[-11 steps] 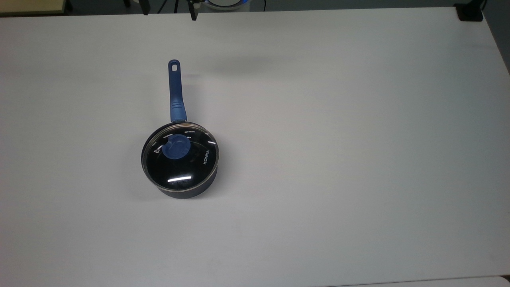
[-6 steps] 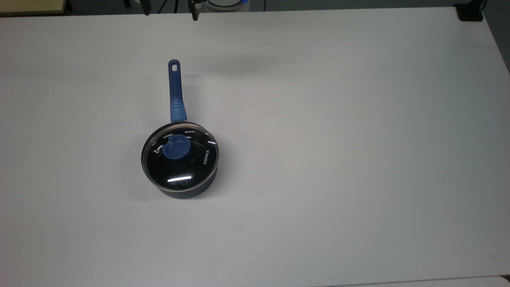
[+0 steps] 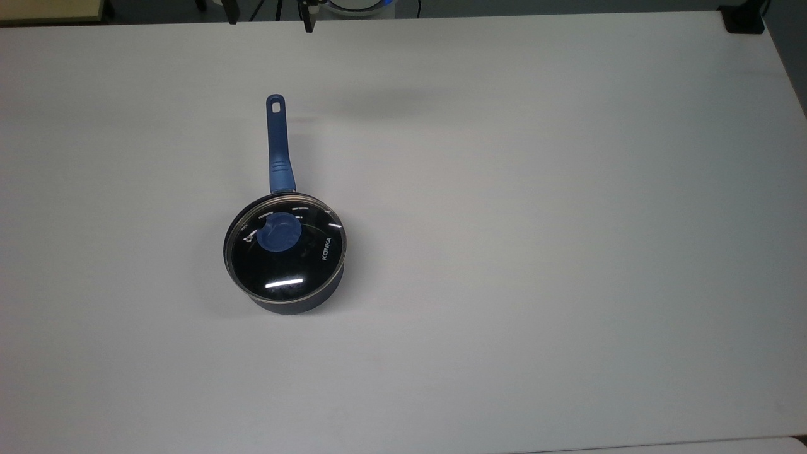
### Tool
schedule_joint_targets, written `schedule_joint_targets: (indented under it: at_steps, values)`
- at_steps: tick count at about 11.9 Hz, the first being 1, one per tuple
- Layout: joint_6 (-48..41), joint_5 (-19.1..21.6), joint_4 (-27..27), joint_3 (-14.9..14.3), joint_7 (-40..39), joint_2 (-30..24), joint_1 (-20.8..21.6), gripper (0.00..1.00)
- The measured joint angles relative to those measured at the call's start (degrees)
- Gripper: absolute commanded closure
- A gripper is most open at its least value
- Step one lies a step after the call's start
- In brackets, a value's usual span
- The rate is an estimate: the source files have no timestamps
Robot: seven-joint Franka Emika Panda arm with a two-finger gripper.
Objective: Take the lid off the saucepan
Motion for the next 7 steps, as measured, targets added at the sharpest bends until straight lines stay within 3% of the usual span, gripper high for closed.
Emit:
schedule_joint_targets:
  at_steps: [5,7]
  values:
    - [0.00,0.00,-0.07,0.01,-0.33,0.10,0.00,0.00]
    - [0.00,0.00,-0.15,0.01,-4.19,1.00,-0.15,0.00]
